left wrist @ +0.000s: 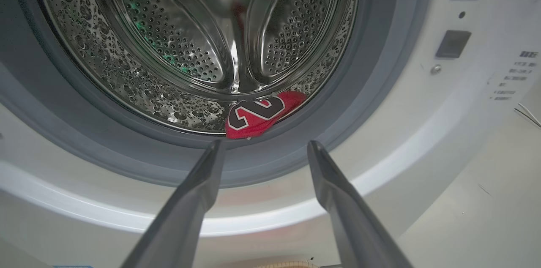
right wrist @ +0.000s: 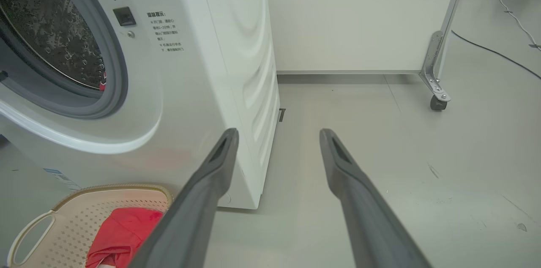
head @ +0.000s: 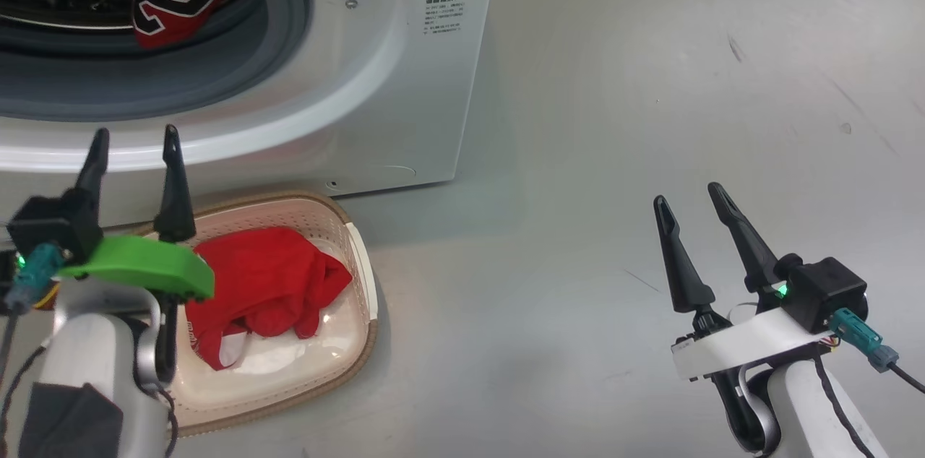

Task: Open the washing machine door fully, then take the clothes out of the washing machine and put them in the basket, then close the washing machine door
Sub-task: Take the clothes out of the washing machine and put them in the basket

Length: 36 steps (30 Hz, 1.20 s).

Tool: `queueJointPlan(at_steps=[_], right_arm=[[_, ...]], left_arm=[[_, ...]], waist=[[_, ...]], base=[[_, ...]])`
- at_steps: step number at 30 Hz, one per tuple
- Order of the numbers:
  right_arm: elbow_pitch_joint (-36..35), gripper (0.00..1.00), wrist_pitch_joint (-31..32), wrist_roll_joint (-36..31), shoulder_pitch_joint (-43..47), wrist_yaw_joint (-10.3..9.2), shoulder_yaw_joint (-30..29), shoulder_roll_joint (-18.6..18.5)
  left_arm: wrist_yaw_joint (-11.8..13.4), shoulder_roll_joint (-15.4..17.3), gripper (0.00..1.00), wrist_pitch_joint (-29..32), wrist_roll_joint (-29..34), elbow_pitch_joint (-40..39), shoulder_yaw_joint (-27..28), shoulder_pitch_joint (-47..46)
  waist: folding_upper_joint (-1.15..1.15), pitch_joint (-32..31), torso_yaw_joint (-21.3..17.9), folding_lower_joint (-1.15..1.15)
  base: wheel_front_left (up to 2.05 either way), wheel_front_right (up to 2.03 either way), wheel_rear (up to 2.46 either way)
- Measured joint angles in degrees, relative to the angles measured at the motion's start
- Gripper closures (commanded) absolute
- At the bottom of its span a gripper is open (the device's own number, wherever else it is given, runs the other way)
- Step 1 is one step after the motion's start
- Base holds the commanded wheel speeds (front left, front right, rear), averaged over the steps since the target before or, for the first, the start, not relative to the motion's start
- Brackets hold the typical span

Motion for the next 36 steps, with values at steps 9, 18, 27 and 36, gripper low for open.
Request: queueJointPlan(at_steps=[9, 18, 27, 36], right_arm=[[-0.46, 0.0, 0.0, 0.96, -3.79, 0.0, 1.03, 0.94], [-0.42, 0.0, 0.0, 1.98, -5.53, 0.0, 1.86, 1.51], [0.13, 0.0, 0.0, 2.99, -6.88, 0.0, 2.93, 2.04], [0.54, 0.0, 0.0, 3.02, -6.92, 0.0, 2.58, 2.22]], left_arm=[[0.29, 4.45, 0.0, 7.45, -0.92, 1.12, 2.78, -11.01], [1.52, 9.67, 0.0, 15.53, -0.79, 5.7, 5.1, -19.5], [2.53, 12.88, 0.0, 20.54, 0.57, 11.4, 5.43, -24.19], [3.49, 13.68, 0.0, 22.58, 2.32, 15.72, 5.77, -28.49]], waist=[[0.0, 6.21, -4.11, 0.0], [0.0, 10.19, -9.09, 0.0], [0.0, 12.61, -12.87, 0.0], [0.0, 13.45, -14.74, 0.0]], base=[[0.0, 0.0, 0.0], [0.0, 0.0, 0.0], [0.0, 0.0, 0.0], [0.0, 0.0, 0.0]])
